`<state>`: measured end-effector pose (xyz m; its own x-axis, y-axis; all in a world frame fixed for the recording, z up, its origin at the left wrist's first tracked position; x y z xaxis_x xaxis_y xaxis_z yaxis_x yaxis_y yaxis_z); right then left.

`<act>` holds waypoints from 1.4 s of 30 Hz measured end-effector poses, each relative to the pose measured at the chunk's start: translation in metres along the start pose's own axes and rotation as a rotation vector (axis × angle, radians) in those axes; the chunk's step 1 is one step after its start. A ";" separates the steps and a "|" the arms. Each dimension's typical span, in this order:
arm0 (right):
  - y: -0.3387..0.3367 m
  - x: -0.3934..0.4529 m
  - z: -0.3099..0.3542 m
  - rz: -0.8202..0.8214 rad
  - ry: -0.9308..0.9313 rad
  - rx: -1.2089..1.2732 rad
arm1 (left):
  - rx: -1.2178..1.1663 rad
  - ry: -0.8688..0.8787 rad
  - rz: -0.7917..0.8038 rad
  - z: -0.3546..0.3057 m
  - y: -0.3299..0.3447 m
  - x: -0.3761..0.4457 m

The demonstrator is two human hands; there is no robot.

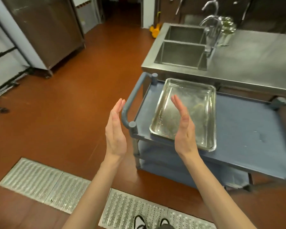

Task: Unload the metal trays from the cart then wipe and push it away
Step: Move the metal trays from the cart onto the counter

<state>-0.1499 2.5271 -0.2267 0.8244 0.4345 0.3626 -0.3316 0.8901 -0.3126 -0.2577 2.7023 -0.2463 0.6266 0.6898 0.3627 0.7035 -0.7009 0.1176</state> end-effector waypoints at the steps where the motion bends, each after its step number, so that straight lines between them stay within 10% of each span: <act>1: -0.006 0.004 -0.004 -0.032 0.011 -0.016 | -0.015 -0.015 0.035 0.006 0.008 0.007; 22: -0.093 0.037 -0.158 -0.297 0.455 -0.302 | 0.110 -0.417 0.169 0.146 0.117 0.053; 34: -0.129 0.029 -0.283 -0.138 0.774 -0.910 | 0.603 -0.510 0.155 0.238 0.135 0.068; 42: -0.142 0.038 -0.312 -0.109 0.845 -0.879 | 0.809 -0.480 0.188 0.263 0.141 0.085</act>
<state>0.0719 2.3742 -0.4425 0.9753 -0.1537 -0.1584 -0.0900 0.3782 -0.9214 -0.0168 2.7100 -0.4423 0.6966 0.7059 -0.1279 0.4833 -0.5936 -0.6434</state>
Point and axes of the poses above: each hand's wrist, its own x-axis towards the middle knuckle, its own y-axis out of the palm, z = x × y, the point moved 4 cm from there along x, towards the middle knuckle, and after that the axes turned 11 degrees about -x, right-handed, at the moved point
